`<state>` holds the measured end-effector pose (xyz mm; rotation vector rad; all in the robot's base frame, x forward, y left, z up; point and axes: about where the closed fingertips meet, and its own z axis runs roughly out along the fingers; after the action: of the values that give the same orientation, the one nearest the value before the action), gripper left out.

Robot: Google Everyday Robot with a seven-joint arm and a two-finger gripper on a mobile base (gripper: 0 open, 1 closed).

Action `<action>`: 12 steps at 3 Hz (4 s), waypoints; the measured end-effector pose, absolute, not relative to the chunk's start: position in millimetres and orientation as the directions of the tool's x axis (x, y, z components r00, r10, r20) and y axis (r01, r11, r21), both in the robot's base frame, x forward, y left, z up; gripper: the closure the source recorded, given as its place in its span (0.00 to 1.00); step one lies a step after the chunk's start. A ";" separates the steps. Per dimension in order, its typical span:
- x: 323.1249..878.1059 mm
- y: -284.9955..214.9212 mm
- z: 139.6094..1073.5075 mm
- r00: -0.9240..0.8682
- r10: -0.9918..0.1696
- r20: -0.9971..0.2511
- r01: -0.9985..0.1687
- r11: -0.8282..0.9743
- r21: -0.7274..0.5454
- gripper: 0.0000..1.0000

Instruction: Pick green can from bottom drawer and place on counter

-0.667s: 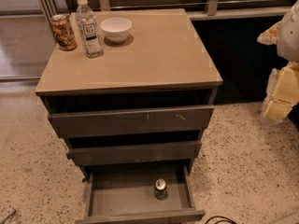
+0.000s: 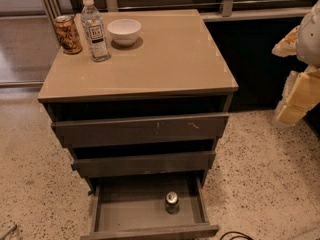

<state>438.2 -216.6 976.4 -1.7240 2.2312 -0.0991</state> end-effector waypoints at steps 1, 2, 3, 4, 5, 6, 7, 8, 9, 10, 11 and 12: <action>445.6 -212.8 950.5 -0.243 -0.934 -0.260 -0.922 0.306 -0.236 0.42; 451.1 -189.5 880.6 -0.272 -0.891 -0.364 -0.925 0.346 -0.155 0.65; 460.7 -154.6 797.2 -0.281 -0.843 -0.459 -0.937 0.344 -0.058 0.89; 471.5 -148.5 783.3 -0.284 -0.828 -0.484 -0.932 0.357 -0.063 1.00; 471.4 -148.5 783.4 -0.284 -0.828 -0.484 -0.932 0.356 -0.063 1.00; 477.5 -153.2 750.0 -0.283 -0.829 -0.483 -0.929 0.363 -0.078 1.00; 481.2 -154.9 664.5 -0.299 -0.827 -0.476 -0.928 0.369 -0.058 1.00; 506.8 -149.7 546.5 -0.326 -0.784 -0.528 -0.919 0.395 -0.019 1.00; 516.4 -144.6 480.5 -0.357 -0.747 -0.562 -0.912 0.409 0.035 1.00; 516.4 -144.6 480.4 -0.357 -0.747 -0.562 -0.912 0.409 0.035 1.00; 516.3 -153.2 430.5 -0.368 -0.741 -0.562 -0.907 0.420 0.040 1.00; 530.6 -165.9 348.8 -0.359 -0.745 -0.563 -0.907 0.420 0.022 1.00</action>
Offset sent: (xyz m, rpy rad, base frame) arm 0.0467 0.0806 -0.2342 0.4061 0.0538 -0.0645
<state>530.6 -165.9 348.8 -1.3984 2.2058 0.4579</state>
